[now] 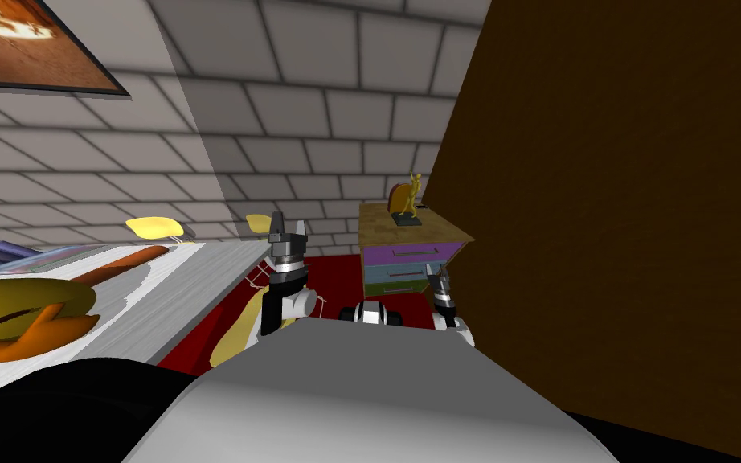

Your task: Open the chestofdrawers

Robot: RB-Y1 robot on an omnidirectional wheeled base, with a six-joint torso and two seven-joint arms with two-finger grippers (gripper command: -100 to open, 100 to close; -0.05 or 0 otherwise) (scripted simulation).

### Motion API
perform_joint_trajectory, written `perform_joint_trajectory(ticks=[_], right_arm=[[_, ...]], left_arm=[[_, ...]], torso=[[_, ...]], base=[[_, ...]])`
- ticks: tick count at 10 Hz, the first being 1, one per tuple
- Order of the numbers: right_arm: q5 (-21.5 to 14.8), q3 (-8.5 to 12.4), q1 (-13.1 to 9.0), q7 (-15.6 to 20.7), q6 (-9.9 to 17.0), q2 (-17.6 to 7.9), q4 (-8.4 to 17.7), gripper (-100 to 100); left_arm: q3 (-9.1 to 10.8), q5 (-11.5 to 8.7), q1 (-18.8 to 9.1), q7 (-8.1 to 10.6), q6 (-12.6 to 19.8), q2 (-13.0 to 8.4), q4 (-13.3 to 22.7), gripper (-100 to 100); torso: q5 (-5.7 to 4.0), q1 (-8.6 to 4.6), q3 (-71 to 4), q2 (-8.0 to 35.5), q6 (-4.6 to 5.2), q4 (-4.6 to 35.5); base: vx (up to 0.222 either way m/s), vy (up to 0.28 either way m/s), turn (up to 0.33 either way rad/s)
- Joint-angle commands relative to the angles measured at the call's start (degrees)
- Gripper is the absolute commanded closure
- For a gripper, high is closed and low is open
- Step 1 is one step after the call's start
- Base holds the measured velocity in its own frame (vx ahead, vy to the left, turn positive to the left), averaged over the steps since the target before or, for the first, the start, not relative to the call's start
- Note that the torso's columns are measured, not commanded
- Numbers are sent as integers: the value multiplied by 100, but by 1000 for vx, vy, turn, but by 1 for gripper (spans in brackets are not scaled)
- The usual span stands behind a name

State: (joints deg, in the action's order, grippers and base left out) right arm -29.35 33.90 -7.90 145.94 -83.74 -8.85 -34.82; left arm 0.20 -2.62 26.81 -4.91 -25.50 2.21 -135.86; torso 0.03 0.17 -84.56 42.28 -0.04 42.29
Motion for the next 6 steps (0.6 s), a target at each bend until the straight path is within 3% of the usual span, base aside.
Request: perform_joint_trajectory(ticks=[1, 3, 5, 6], right_arm=[[171, 184, -32, -31, -22, -11, -174, -100], [160, 201, -79, 149, -40, -9, -106, -100], [-82, -24, -36, 268, -11, 85, -173, -100], [-82, -24, -36, 268, -11, 85, -106, -100]], left_arm=[[-1, 0, 0, 0, 0, 1, 0, 0], [0, 0, 0, 0, 0, 0, 0, 0], [-1, 0, 0, 0, 0, 1, 0, 0], [-2, 0, 1, 0, 0, 2, -1, 0]], torso=[[5, 12, -6, -9, 2, -3], [-7, -25, 3, 6, 4, 1], [1, 9, -13, -22, -3, -6], [11, 41, -20, -32, -4, -9]], base=[[-53, -63, -169], [-39, -71, -125], [59, 74, 144], [110, 166, 117]])
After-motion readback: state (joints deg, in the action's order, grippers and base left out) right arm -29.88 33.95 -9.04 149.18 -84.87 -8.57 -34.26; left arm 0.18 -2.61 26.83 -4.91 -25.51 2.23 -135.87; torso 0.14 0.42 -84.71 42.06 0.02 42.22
